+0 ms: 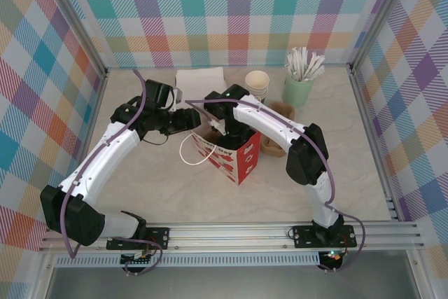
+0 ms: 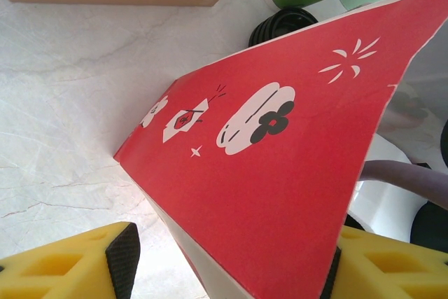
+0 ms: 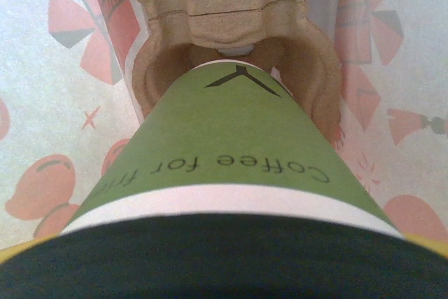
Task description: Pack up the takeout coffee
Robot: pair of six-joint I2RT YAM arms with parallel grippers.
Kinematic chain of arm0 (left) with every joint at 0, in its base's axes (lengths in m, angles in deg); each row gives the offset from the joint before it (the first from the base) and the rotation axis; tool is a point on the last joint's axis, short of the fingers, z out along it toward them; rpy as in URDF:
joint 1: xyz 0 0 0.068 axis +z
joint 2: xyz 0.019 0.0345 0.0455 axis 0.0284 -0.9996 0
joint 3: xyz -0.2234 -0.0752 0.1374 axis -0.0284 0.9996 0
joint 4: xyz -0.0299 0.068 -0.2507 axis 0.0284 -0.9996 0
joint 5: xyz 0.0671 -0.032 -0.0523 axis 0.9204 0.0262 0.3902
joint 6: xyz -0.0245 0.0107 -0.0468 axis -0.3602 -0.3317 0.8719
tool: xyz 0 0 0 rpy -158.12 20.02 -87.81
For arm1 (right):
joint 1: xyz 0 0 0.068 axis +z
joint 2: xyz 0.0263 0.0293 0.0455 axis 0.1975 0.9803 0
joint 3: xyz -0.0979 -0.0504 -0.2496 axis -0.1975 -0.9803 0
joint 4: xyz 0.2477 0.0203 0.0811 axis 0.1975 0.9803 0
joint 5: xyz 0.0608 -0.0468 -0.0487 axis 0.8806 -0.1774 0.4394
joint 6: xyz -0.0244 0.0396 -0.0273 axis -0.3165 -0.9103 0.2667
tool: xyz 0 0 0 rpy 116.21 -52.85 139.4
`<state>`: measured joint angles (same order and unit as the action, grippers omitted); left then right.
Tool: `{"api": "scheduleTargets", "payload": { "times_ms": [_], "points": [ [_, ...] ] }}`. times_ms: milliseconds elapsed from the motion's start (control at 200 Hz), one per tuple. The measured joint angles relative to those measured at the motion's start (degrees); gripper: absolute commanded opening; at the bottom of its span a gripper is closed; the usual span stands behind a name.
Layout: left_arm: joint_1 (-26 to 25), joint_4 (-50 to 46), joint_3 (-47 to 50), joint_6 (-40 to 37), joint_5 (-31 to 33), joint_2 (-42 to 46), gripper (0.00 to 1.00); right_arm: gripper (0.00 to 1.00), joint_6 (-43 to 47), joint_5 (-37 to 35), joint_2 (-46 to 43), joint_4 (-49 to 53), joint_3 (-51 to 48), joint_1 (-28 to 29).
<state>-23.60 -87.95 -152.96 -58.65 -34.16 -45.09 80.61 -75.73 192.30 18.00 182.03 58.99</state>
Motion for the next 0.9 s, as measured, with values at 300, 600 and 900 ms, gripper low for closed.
{"api": "scheduleTargets", "payload": {
  "times_ms": [300,600,900],
  "points": [
    [0.0,0.0,0.0,0.0,0.0,0.0,0.66,0.77,0.0,0.0,0.0,0.7,0.7,0.0],
    [0.0,0.0,0.0,0.0,0.0,0.0,0.66,0.77,0.0,0.0,0.0,1.5,1.5,0.0],
    [0.0,0.0,0.0,0.0,0.0,0.0,0.67,0.77,0.0,0.0,0.0,2.0,1.8,0.0]
  ]
}}
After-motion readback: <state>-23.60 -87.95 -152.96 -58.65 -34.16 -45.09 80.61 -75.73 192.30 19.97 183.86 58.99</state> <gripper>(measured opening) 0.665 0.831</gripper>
